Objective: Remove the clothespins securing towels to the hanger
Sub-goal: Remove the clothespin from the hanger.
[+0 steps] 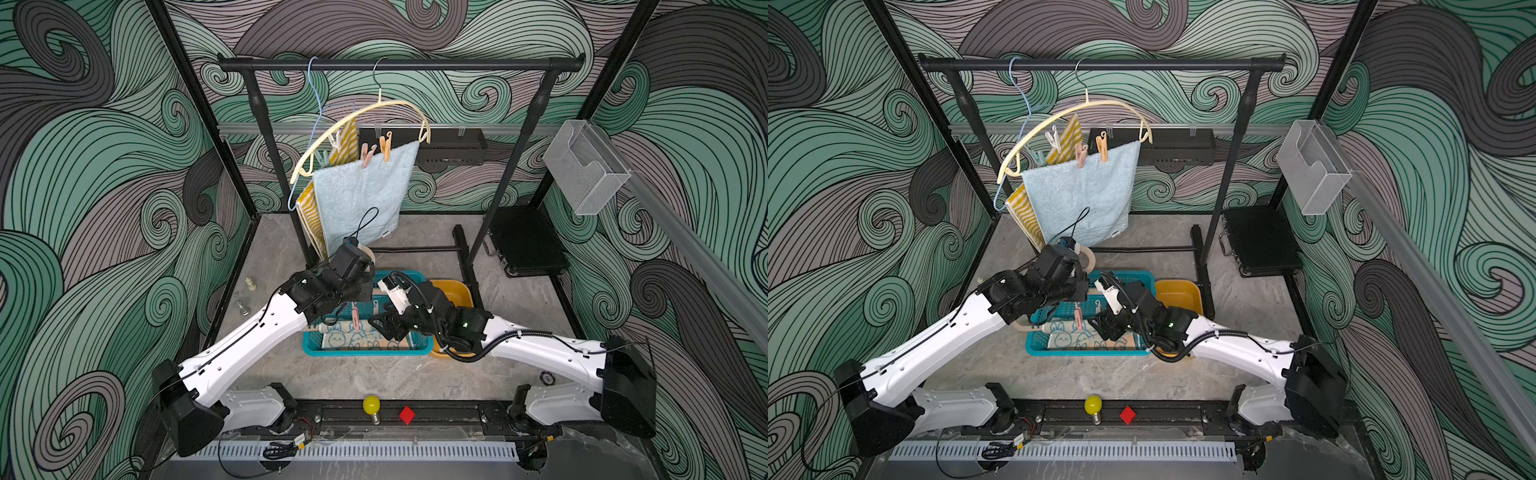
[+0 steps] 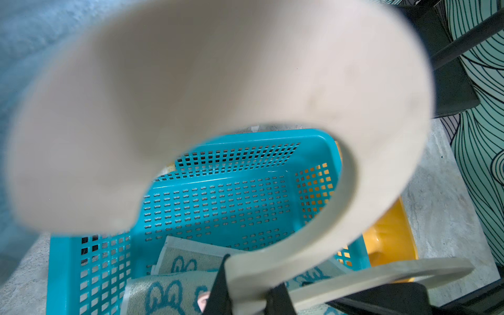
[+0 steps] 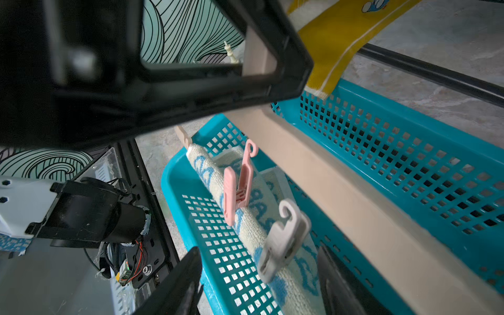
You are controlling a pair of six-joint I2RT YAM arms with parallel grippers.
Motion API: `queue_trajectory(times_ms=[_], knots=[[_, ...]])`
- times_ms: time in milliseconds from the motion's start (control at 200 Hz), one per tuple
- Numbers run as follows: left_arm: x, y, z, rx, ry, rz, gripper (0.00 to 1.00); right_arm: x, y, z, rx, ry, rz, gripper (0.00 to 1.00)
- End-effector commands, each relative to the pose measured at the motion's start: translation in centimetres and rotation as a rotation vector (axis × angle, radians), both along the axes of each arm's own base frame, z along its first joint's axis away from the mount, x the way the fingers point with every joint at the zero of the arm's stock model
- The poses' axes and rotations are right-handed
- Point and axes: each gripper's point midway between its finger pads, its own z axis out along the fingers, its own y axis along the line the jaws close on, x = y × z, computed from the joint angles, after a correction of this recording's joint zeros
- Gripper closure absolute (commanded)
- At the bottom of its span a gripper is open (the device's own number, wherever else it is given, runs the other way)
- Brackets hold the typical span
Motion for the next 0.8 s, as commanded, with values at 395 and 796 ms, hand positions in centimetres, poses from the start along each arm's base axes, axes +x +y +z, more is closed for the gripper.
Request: queue_trajectory(times_ms=[395,796], knots=[[-0.5,-0.8,1.8,-0.036,0.002,-0.028,1.0,1.1,0.7,-1.4,-0.089,-0.004,-0.052,0.33],[-0.6,-1.1,1.5,-0.034,0.02,-0.039,1.0,0.9,1.9,-1.9,-0.089,0.001,-0.022,0.34]])
